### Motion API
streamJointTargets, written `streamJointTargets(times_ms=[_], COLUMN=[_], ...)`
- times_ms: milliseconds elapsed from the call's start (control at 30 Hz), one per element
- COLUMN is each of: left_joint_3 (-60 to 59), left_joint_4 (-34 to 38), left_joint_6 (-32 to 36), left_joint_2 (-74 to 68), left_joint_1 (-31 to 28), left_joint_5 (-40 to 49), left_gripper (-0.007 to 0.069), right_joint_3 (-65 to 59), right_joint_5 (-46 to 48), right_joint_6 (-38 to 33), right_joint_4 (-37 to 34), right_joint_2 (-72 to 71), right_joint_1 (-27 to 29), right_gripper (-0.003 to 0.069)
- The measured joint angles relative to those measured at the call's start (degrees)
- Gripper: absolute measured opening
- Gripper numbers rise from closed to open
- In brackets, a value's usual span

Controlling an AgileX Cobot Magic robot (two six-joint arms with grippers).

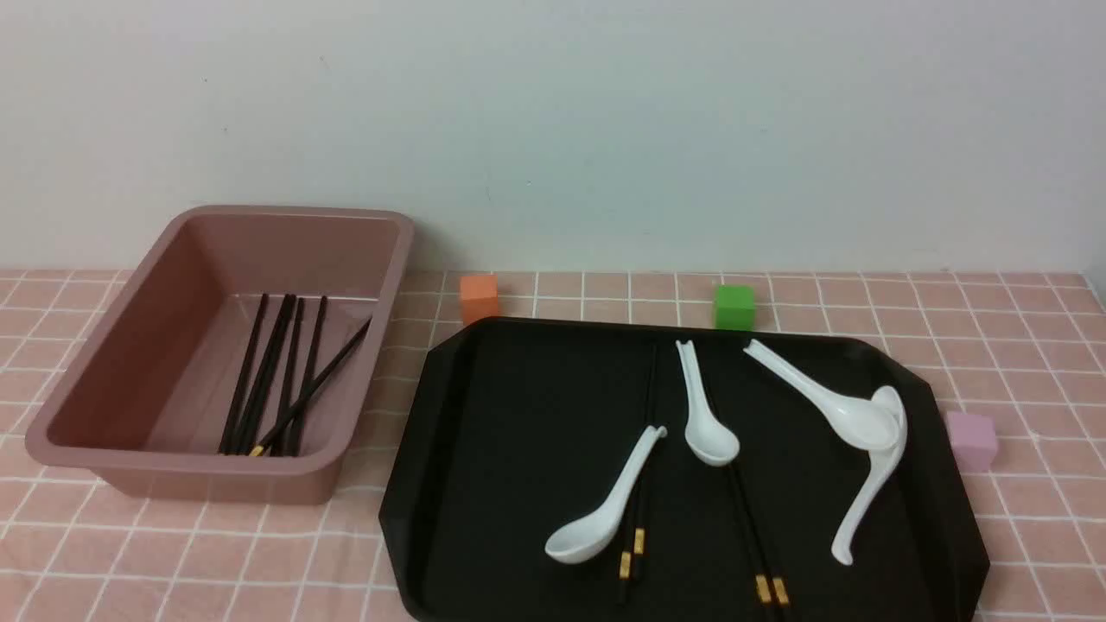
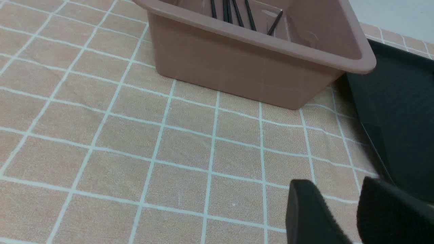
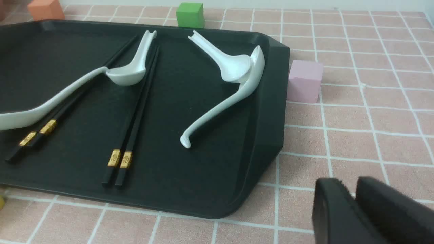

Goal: On pink tablecloth take chopsticks from black tray and put them in box.
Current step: 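Move the gripper over the chopsticks on the black tray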

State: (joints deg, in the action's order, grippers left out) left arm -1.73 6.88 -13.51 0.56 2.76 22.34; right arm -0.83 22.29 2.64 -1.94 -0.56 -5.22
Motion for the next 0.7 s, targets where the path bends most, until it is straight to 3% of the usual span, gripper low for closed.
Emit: streamJointTargets(times_ms=[700], left_joint_3=[0.0], left_joint_4=[0.0], left_joint_6=[0.0], left_joint_2=[0.0], left_joint_1=[0.0], left_joint_5=[0.0], left_gripper=[0.0239], right_joint_3=[0.0], right_joint_5=[0.0], right_joint_6=[0.0], right_joint_4=[0.0], right_joint_2=[0.0], right_joint_1=[0.0], right_gripper=[0.0136])
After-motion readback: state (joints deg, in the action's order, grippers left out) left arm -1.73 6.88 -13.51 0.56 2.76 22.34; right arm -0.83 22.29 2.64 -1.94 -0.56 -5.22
